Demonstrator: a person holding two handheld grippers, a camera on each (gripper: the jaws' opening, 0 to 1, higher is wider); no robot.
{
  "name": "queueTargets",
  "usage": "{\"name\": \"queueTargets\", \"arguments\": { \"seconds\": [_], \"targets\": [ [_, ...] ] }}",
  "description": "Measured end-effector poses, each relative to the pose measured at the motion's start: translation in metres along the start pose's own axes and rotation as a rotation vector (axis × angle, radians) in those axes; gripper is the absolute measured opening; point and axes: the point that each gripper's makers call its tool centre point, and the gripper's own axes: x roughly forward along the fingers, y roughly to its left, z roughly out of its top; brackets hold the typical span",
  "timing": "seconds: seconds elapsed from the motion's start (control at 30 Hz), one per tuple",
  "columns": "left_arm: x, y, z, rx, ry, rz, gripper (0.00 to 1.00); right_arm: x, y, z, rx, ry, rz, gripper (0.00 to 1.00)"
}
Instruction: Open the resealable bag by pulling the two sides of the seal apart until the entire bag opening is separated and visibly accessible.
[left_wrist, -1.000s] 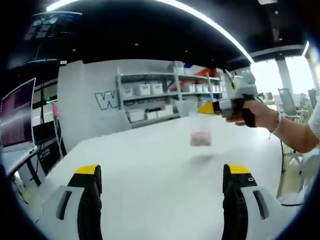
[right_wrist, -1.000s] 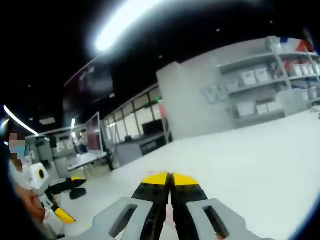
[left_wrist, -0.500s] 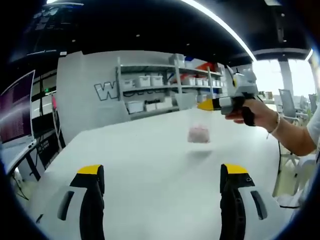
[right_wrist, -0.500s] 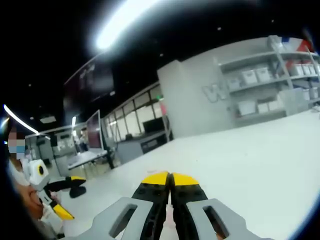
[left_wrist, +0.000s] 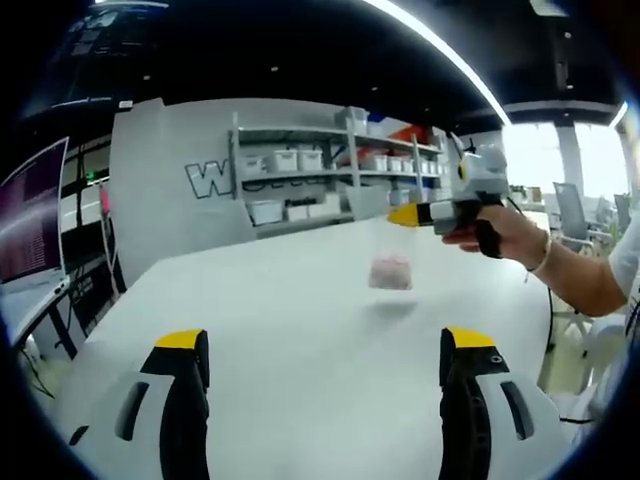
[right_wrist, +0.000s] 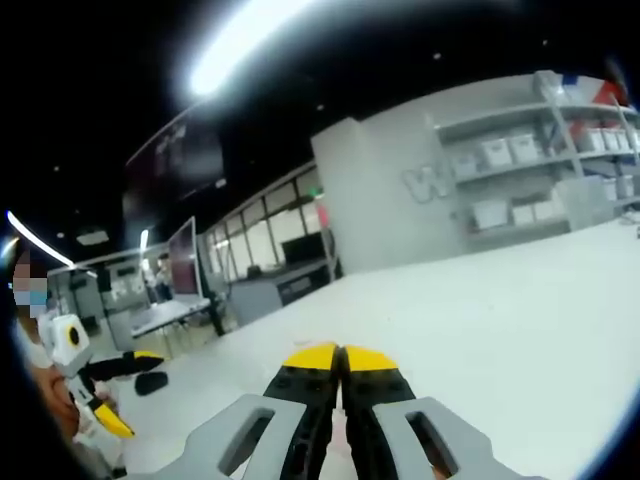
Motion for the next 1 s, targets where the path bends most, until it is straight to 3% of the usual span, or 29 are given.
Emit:
{"name": "queueTargets", "arguments": {
  "seconds": [1.0],
  "targets": [
    [0.006, -0.002, -0.011, -0.033, 0.024, -0.027, 0.93, 0.015, -0.007, 0.003, 0.012, 0.008, -0.014, 0.0]
  ]
}}
